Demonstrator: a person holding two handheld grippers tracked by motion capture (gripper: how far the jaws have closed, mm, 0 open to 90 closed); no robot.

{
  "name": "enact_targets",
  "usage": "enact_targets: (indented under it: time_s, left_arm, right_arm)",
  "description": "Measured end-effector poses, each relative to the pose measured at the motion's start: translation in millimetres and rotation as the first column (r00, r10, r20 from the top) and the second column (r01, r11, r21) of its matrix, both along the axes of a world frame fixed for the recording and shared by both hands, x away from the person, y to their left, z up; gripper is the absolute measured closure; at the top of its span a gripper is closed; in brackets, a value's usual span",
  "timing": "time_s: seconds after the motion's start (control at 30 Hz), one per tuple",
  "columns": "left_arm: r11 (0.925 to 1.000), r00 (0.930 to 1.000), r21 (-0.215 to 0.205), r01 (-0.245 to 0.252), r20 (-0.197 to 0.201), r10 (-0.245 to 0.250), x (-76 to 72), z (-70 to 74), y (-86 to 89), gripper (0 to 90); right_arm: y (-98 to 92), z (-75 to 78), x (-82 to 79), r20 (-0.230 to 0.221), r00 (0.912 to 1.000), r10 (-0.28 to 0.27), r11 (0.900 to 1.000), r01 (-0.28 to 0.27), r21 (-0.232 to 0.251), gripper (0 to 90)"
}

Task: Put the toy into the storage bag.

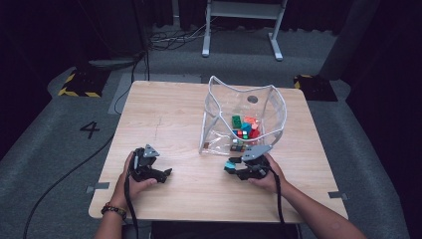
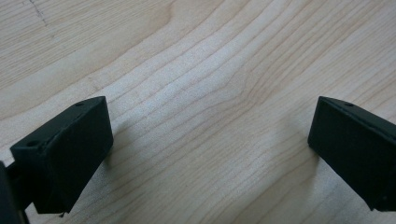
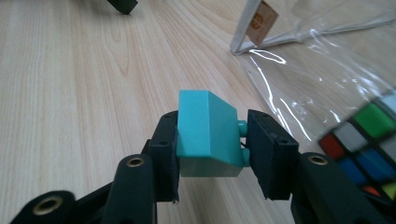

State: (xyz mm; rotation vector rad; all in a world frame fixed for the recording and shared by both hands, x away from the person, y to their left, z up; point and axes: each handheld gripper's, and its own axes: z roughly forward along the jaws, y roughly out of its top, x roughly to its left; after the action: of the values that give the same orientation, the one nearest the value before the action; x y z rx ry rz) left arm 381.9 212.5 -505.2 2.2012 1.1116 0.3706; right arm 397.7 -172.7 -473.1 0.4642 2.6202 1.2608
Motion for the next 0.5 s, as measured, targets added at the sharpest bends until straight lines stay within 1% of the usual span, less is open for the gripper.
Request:
enact_targets:
  time_s: [0.03, 0.07, 0.1, 0.13, 0.33, 0.37, 0.47, 0.5]
  left_arm:
    - [1.0, 1.0, 0.002, 0.002, 0.0, -0.002, 0.0, 0.1, 0.2, 0.2]
    - [1.0, 1.0, 0.002, 0.002, 0.0, -0.002, 0.0, 0.1, 0.2, 0.2]
    - [1.0, 1.0, 0.002, 0.002, 0.0, -0.002, 0.0, 0.1, 0.1, 0.2]
    - [1.0, 1.0, 0.002, 0.002, 0.0, -0.002, 0.0, 0.1, 0.1, 0.2]
    - [1.0, 1.0, 0.002, 0.002, 0.0, -0.002, 0.0, 0.1, 0.1, 0.2]
    - [1.0, 1.0, 0.002, 0.002, -0.001, -0.002, 0.0, 0.1, 0.1, 0.2]
    - [1.0, 1.0, 0.002, 0.002, 0.0, -0.002, 0.0, 0.1, 0.1, 0.2]
    - [1.0, 1.0, 0.002, 0.002, 0.0, -0.002, 0.0, 0.1, 0.1, 0.2]
  right_arm:
    - [-5.6, 2.3, -2.9, -0.013, 0.9997, -0.021, 1.0, 0.021, -0.005, 57.3]
    - [-11.2, 4.0, -4.4, -0.01, 0.9995, -0.029, 1.0, 0.029, -0.005, 57.3]
    - [-18.9, 5.7, -4.3, 0.009, 0.9998, -0.018, 1.0, 0.018, 0.0, 57.3]
    - [-23.1, 6.6, -4.3, 0.018, 0.9997, -0.015, 1.0, 0.015, 0.004, 57.3]
    - [-56.0, 13.3, -10.3, 0.01, 0.9967, -0.08, 0.997, 0.08, 0.021, 57.3]
    - [-60.9, 14.3, -10.5, 0.02, 0.9965, -0.081, 0.996, 0.081, 0.024, 57.3]
    - [-74.3, 18.6, -13.0, 0.026, 0.9941, -0.106, 0.994, 0.105, 0.037, 57.3]
    - [-78.9, 19.9, -13.1, 0.035, 0.9932, -0.111, 0.993, 0.11, 0.038, 57.3]
